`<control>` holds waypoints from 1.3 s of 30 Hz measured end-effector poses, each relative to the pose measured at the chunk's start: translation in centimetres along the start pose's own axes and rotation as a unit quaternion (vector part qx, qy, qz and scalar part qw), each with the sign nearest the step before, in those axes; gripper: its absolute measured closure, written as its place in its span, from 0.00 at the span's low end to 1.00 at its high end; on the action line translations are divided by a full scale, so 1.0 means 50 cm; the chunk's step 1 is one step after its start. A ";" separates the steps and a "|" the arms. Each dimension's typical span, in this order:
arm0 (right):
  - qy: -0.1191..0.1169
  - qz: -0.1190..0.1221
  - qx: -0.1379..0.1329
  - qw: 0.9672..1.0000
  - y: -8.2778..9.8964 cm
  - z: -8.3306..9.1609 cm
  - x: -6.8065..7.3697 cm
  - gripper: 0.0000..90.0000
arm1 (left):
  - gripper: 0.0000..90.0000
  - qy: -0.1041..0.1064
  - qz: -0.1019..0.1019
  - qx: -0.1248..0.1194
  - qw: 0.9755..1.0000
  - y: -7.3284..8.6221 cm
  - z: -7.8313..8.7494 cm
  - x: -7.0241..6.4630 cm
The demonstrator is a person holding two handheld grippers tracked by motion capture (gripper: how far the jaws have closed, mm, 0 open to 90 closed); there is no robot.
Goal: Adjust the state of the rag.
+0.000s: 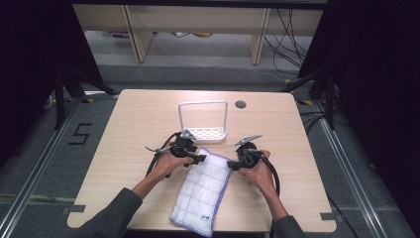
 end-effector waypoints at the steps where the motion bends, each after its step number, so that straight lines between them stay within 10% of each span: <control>1: 0.001 0.002 -0.001 1.000 0.000 -0.003 0.000 0.51 | 0.46 -0.002 -0.001 0.000 1.000 0.000 -0.001 0.000; 20: -0.010 0.021 -0.001 1.000 0.002 -0.011 0.006 0.67 | 0.75 0.007 -0.048 -0.001 0.999 -0.001 -0.016 -0.010; 29: -0.046 0.000 -0.019 0.999 0.012 -0.011 0.007 0.92 | 0.90 0.014 -0.049 -0.008 0.999 -0.001 -0.009 -0.012; 39: -0.041 0.021 -0.026 0.999 0.005 -0.005 0.019 0.95 | 0.92 0.018 -0.034 -0.029 0.999 -0.008 0.016 -0.015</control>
Point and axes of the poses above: each handheld gripper's, and its own axes: z roughly backward along the jaws, y roughly out of its underside, x roughly to its left, the point moved 3 cm from there along -z, roughly forward along the jaws, and after that the axes turned 1 degree about -z, right-handed, at the moved point
